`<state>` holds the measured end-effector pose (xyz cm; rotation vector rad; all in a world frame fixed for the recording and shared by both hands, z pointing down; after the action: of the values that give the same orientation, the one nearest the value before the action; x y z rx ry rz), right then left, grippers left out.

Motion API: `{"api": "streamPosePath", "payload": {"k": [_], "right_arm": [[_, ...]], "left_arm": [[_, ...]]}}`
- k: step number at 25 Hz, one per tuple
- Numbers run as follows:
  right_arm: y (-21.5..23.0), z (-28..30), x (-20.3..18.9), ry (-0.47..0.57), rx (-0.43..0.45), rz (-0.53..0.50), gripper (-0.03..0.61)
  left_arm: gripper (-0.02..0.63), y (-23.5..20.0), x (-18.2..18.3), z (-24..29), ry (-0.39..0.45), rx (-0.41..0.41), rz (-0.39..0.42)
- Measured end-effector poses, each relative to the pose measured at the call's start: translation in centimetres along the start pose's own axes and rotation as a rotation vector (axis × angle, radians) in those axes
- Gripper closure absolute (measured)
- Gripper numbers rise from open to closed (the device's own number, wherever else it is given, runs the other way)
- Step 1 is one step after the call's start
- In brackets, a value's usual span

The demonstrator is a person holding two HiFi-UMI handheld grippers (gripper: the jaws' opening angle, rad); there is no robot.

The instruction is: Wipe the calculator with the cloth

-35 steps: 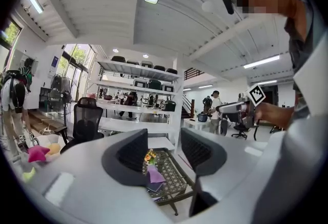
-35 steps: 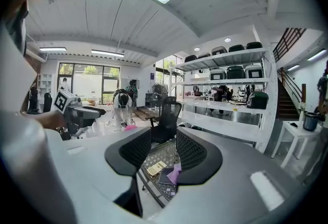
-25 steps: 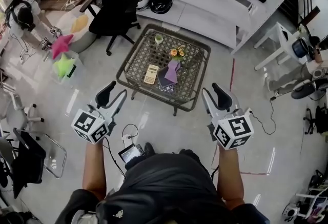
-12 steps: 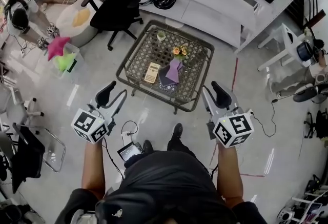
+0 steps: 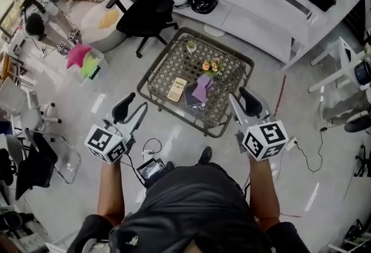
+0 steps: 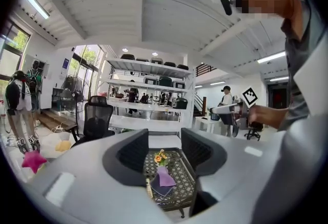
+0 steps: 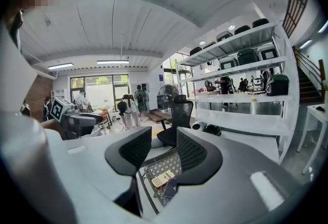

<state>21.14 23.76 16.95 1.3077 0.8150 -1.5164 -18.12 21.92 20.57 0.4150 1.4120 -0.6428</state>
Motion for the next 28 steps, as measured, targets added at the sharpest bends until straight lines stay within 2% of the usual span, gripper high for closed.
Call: {"api": "streamPosePath", "payload": {"k": [11,16,22,28], "right_arm": [[5.8,3.9,0.4,-0.003,0.156,-0.002,0.431],[7.9,4.8,0.0,-0.006,0.19,0.022,0.43],[9.2,6.3,-1.4,-0.035,0.193,0.061,0.431],[9.0,7.8,-1.3,-0.053,0.134,0.068,0.43]], "left_arm": [[0.396,3.1,0.2,2.2,-0.02,0.163,-0.005],[0.396,4.5,0.6,3.0,-0.032,0.213,-0.007],[0.396,3.9,0.8,4.5,-0.064,0.211,-0.011],[0.396,-0.2,1.0,6.9,-0.053,0.164,-0.022]]}}
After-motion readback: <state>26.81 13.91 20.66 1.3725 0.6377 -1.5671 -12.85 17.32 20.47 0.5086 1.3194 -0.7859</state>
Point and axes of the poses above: the fingertips, and each gripper's own axes: z forward along the fingers, y to its right, x out of its top, the point moved 10 cm from there along -z, backward along the fingers, and after that the axes turned 6 degrees about -x, right-handed, at the moved point
